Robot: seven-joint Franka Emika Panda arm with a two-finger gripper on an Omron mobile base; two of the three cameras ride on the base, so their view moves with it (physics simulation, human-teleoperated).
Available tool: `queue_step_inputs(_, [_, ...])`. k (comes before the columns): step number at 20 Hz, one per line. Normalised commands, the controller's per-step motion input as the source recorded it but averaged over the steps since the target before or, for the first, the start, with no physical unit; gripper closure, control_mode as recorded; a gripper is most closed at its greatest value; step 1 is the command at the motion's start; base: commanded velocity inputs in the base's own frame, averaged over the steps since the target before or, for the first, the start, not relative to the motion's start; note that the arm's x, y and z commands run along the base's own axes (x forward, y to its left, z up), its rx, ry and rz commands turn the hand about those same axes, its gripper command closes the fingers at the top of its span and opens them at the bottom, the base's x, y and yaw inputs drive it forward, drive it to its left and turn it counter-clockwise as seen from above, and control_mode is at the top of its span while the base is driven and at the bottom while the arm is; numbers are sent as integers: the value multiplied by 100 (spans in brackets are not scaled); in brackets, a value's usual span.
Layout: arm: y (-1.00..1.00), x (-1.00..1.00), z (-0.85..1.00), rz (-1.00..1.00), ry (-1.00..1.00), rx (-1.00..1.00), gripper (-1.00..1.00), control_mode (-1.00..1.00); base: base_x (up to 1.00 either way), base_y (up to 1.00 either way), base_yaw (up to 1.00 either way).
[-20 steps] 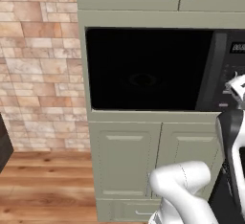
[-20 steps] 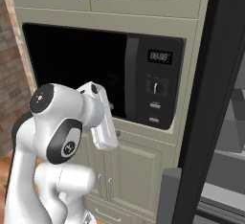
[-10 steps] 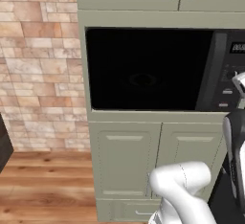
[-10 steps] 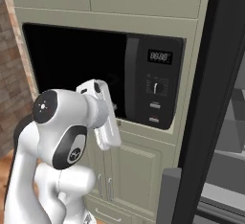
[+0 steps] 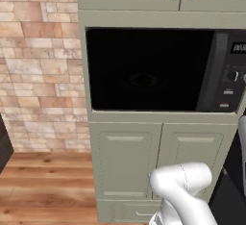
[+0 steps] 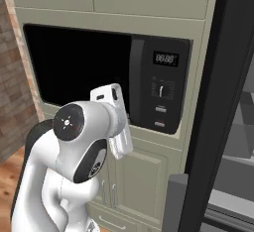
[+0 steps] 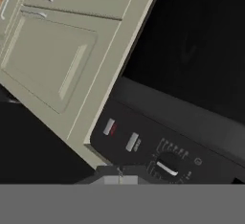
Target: Transport the steak from the fridge to the microwave and turn on the microwave.
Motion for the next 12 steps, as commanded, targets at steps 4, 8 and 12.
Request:
queue_step_inputs(4, [-12,7,-3,10,0,16,100,-100,0,0,0])
queue_step_inputs(8, [-9,12,0,12,0,16,100,-100,0,0,0])
queue_step_inputs(12, [-8,22,0,16,2,16,100,-100,0,0,0])
